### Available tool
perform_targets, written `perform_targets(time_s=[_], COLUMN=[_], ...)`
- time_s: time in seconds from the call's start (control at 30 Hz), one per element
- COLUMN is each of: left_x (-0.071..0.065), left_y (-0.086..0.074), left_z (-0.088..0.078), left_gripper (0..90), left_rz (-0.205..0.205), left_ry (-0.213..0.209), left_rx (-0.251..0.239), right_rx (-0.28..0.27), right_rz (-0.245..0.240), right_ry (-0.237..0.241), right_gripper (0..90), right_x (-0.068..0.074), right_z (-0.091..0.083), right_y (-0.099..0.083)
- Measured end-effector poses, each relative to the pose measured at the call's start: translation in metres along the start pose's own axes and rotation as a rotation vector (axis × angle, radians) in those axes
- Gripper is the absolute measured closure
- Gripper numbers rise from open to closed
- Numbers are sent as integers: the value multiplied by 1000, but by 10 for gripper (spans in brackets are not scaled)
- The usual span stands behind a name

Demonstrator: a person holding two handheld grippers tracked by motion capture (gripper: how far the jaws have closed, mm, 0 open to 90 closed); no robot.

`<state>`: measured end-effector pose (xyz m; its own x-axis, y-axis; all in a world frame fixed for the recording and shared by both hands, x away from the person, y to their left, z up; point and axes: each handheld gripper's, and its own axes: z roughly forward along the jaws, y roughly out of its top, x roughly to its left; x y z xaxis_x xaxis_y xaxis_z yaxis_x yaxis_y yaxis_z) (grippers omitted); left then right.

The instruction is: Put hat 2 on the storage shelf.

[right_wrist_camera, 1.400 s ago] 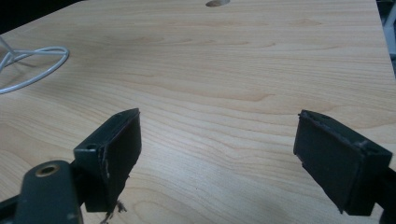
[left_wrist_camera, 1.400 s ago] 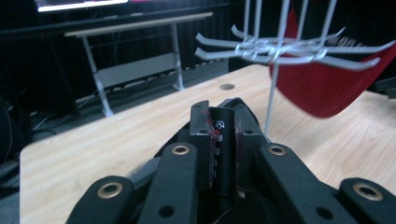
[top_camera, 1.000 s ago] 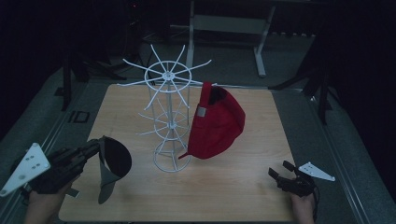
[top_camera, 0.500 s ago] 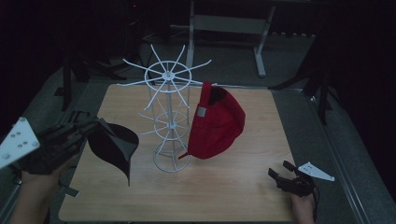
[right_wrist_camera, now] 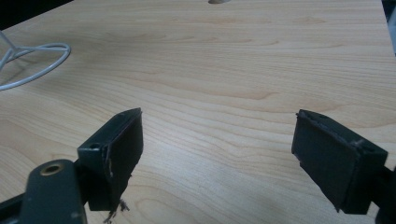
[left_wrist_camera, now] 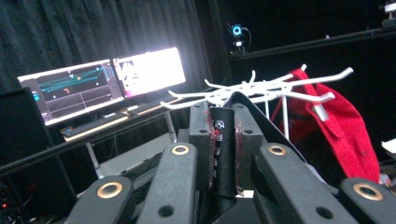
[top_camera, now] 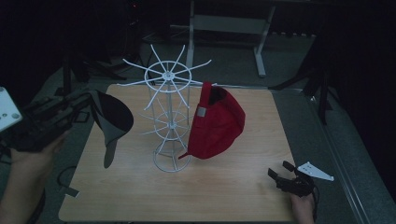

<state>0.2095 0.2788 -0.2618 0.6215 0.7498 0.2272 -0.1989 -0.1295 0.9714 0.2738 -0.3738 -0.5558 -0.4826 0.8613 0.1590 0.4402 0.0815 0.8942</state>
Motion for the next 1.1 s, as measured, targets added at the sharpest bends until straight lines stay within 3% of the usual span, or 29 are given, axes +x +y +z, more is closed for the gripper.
perform_targets(time_s=[0.23,0.5,0.67,0.93,1.1], left_x=[7,1,-3,-9,-8], left_y=[9,25,30,19,7], left_z=[19,40,49,55,53], left_gripper=[827,826,826,825,824], left_rz=[-25,-6,-16,-23,-51], left_ry=[-27,-69,-104,-174,-203], left_rx=[-15,-21,-22,12,16], right_rx=[0,5,5,8,10], right_rz=[1,3,7,11,12], right_ry=[4,5,6,7,5], right_gripper=[165,165,166,165,165], right_x=[0,0,-1,-1,-1], right_z=[0,0,-1,0,0], right_y=[0,0,0,0,0])
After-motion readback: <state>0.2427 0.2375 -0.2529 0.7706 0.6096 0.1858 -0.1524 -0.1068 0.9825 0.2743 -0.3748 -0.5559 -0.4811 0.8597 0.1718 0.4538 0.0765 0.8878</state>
